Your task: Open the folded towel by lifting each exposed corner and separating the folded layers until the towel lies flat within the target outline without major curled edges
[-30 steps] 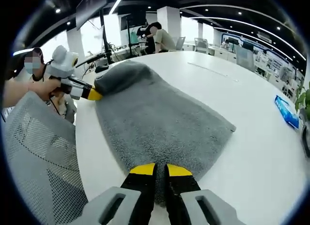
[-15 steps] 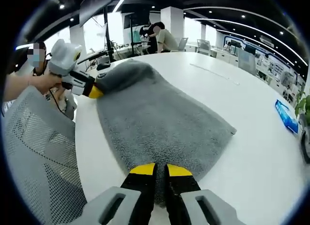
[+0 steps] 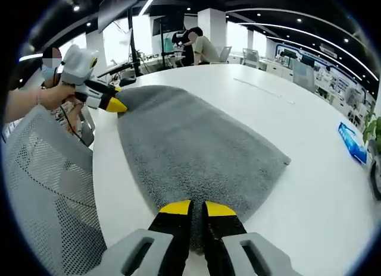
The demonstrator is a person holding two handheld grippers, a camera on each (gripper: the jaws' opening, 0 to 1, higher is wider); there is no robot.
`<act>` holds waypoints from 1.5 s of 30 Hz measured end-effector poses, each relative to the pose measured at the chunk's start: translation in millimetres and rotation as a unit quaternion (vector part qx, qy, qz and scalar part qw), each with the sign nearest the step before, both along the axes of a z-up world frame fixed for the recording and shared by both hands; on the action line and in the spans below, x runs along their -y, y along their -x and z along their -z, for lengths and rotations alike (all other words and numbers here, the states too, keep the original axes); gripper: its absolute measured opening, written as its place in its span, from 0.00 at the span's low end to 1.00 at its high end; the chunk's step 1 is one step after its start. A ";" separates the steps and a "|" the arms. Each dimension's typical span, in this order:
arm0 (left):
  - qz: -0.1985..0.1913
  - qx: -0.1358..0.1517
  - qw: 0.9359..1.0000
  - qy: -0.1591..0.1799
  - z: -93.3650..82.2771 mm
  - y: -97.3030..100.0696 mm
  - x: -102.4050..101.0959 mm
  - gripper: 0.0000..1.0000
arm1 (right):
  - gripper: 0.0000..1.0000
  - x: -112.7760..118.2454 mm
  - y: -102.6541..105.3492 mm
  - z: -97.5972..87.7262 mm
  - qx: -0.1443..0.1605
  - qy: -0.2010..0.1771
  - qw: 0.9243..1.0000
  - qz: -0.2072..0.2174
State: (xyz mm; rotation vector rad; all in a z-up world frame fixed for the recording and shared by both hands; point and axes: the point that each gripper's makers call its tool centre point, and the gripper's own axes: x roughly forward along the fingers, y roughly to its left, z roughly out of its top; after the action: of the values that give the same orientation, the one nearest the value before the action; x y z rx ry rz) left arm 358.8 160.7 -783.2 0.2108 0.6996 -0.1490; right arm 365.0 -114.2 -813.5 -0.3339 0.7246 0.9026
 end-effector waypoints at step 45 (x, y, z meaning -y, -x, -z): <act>0.257 -0.147 0.942 -0.157 28.7 -0.2 1.4 0.02 | 0.04 -3.7 9.3 -0.2 0.075 0.246 0.962 -0.089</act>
State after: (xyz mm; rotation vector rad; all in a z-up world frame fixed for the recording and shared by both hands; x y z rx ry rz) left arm 359.0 159.3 -811.8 0.6882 0.9548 -0.5791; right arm 355.7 -110.4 -813.3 -0.9129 0.7810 0.8462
